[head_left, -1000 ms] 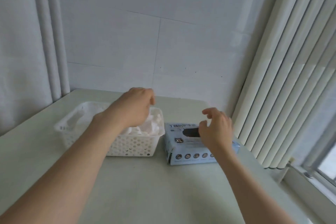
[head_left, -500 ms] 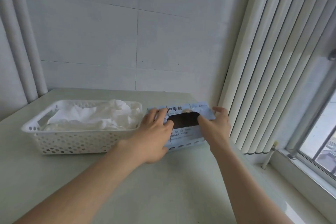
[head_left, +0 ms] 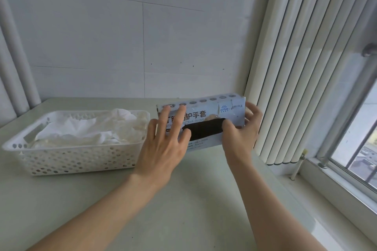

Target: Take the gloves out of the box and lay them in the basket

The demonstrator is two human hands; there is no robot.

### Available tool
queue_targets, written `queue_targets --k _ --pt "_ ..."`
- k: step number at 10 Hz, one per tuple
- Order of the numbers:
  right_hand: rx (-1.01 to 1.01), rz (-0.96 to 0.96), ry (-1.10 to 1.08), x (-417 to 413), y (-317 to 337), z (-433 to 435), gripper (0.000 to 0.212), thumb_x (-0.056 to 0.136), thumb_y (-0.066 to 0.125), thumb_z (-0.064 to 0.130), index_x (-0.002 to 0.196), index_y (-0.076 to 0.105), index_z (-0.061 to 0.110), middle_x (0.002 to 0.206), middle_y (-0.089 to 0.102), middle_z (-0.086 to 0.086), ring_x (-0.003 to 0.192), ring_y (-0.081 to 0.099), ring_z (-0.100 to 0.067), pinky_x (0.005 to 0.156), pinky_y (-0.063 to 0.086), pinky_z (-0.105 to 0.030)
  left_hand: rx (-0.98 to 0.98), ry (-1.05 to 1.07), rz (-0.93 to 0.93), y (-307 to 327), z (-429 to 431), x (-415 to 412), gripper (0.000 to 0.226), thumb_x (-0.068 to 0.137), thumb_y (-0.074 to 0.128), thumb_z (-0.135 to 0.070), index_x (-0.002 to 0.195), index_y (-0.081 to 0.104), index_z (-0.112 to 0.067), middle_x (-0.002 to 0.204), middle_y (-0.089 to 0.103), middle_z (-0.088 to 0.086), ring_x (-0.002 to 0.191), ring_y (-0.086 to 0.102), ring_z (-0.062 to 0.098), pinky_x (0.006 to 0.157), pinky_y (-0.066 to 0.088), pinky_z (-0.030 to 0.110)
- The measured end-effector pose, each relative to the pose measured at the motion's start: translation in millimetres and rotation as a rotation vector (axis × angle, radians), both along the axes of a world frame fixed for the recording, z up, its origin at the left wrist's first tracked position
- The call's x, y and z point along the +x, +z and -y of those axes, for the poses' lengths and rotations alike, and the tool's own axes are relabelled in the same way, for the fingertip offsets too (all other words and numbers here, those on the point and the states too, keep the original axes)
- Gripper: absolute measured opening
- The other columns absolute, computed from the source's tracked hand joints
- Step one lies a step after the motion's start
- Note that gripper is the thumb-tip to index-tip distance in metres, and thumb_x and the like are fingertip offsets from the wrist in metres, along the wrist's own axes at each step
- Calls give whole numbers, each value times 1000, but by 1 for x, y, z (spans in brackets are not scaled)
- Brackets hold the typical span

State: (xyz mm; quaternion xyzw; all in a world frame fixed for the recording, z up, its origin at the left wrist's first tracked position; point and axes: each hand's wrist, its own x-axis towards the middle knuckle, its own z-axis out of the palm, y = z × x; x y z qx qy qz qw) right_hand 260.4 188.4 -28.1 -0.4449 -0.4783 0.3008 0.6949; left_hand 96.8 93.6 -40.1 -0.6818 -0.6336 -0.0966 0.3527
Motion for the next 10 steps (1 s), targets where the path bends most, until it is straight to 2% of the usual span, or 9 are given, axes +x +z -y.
queue_targets --k 2,3,4,5,6,7,8,9,10 --pt "-59 229 -158 -6 -4 -6 61 72 65 36 130 45 37 113 66 6 104 65 -22 93 56 -49 -118 -38 128 1 -10 -6 52 53 74 6 98 53 -9 160 30 28 146 29 57 105 44 61" --pt "-116 376 -167 -11 -7 -9 60 74 63 41 132 48 36 105 68 5 99 63 -25 89 55 -45 -205 -8 189 8 -7 -10 54 51 79 -10 100 57 -7 156 37 27 144 34 53 110 44 58" --pt "-178 495 -123 -16 -11 -8 58 76 55 47 133 52 36 92 72 1 97 64 -26 89 54 -43 -203 -18 185 12 -4 -11 51 71 69 -20 118 54 -7 151 38 21 143 35 43 120 33 47" --pt "-265 583 -81 -20 -15 -8 57 80 59 46 136 58 31 93 74 3 97 68 -25 90 56 -43 -239 -36 221 14 -2 -11 33 92 55 -22 123 46 -13 131 49 9 122 50 29 108 38 33" --pt "-332 631 -47 -24 -21 -9 66 74 54 51 136 60 29 97 76 1 99 69 -28 92 57 -44 -225 -51 237 21 5 -7 13 97 50 -21 109 46 -16 112 57 4 96 53 24 83 36 30" --pt "-356 676 -27 -23 -25 -12 60 80 56 49 135 60 27 105 75 -1 107 65 -28 98 53 -44 -239 -29 292 23 3 -9 8 97 46 -20 101 48 -14 104 60 2 89 55 24 73 35 32" --pt "-328 788 -95 -25 -20 -3 44 94 57 45 133 64 26 128 66 -2 124 52 -32 108 35 -43 -180 -113 554 22 -6 -18 23 98 46 -19 113 63 -15 108 67 0 98 62 22 82 53 38" --pt "-151 765 -98 -35 -9 10 32 99 57 37 126 69 27 134 57 -1 127 45 -30 110 32 -42 -62 -308 935 30 -9 -18 19 104 51 -21 104 70 -18 97 72 -9 93 67 12 84 55 32" --pt "47 523 80 -53 7 26 25 99 54 16 113 74 23 119 64 6 114 59 -16 105 47 -40 -121 -404 1503 42 -7 -13 29 107 49 -31 89 65 -14 79 68 -6 80 67 15 79 55 34"
